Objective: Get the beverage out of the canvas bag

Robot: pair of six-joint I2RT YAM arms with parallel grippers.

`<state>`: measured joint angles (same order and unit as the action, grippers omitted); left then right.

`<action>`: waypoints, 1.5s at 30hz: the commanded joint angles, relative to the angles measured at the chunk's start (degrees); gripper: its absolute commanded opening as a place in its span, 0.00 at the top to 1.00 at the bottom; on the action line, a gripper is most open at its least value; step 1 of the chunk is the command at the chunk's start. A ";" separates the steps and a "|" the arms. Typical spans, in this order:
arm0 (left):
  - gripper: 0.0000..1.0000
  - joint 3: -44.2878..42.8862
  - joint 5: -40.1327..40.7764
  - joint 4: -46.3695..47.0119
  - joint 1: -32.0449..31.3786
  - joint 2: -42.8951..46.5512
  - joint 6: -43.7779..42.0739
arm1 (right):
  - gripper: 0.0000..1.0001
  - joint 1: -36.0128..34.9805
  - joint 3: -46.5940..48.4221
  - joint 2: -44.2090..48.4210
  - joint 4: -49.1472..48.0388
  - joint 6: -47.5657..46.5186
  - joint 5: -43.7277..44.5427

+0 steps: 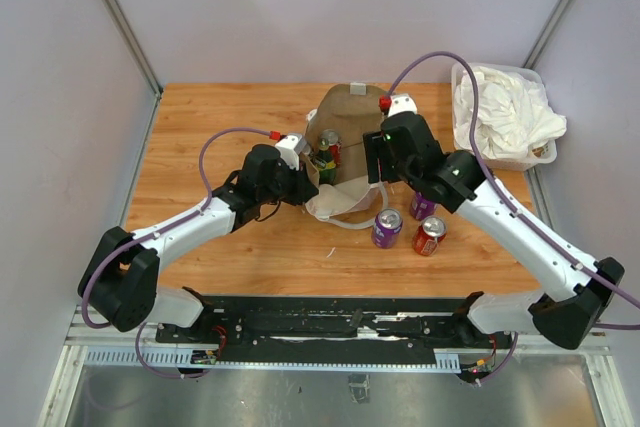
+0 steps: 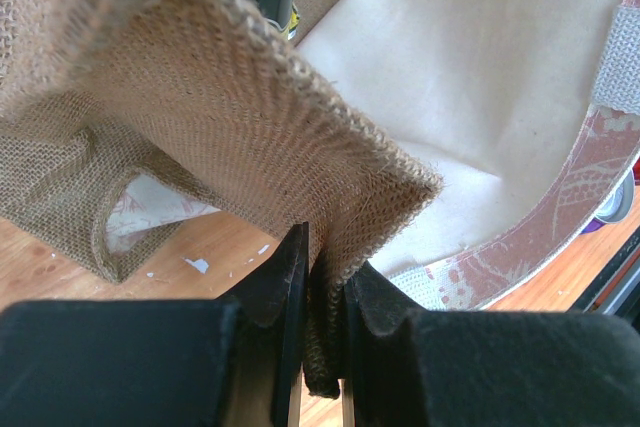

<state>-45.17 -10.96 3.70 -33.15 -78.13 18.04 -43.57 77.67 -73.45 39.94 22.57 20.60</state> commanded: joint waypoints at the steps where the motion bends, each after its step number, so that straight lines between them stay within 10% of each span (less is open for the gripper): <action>1: 0.87 0.23 4.06 -3.70 0.01 -1.46 -1.27 | 0.37 0.32 4.77 -2.55 -2.59 -6.80 -2.11; 11: 0.87 -1.11 7.00 -5.39 -0.06 -0.77 -2.07 | 0.52 0.39 13.60 -16.38 -12.11 -14.03 -6.04; 27: 0.86 -0.74 9.20 -5.46 0.10 -0.36 -0.97 | 0.39 1.67 20.79 -30.44 -19.12 -15.27 -11.59; 45: 0.85 -1.75 7.92 -3.79 1.50 -2.35 0.22 | 0.50 4.40 20.76 -36.68 -23.44 -15.50 -14.84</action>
<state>-46.30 -6.09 2.11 -32.71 -78.24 18.55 -40.40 96.90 -108.51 18.87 8.10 6.81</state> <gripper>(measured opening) 0.172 0.510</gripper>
